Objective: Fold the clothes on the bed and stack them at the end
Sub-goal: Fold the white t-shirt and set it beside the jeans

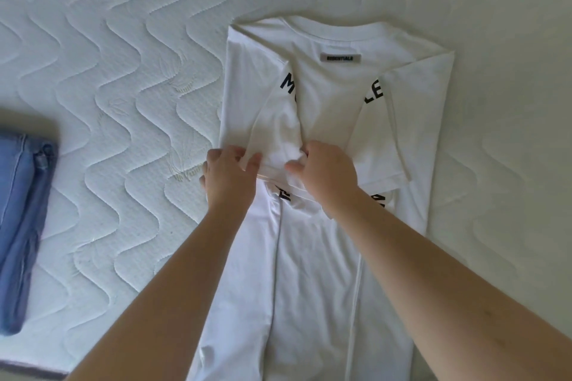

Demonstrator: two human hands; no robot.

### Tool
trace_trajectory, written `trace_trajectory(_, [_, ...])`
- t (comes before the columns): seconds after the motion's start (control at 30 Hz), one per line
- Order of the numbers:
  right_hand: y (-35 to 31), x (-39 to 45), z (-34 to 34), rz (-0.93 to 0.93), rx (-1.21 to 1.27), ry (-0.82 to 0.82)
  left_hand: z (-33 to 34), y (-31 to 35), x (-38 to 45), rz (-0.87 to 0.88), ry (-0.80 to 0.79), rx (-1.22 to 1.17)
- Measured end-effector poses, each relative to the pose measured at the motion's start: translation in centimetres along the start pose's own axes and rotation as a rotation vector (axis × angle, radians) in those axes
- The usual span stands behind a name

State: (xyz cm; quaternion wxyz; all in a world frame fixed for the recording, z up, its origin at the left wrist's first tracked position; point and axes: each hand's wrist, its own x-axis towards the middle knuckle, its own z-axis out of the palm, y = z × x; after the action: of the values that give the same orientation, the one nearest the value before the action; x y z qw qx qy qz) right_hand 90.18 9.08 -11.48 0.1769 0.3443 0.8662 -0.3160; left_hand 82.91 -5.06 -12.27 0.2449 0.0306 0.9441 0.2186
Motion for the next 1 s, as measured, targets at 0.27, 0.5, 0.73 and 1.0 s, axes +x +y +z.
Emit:
trace_trajectory(0.27, [1.3,-0.5,-1.6,0.096,0.239,-0.006,-1.3,-0.1,1.4,0.017,-0.089,-0.321])
trace_trajectory(0.5, [2.0,-1.9,-1.4,-0.009,-0.146,0.012,-0.5,0.6,0.2,0.141,-0.028,-0.198])
trace_trajectory(0.73, [5.9,-4.1,-1.6,-0.211,-0.048,0.469,1.4,0.8,-3.8,0.726,0.155,0.238])
trace_trajectory(1.0, [11.5,-10.2,4.5,-0.255,-0.300,0.245,5.9,-2.0,-8.8,0.918,-0.008,0.517])
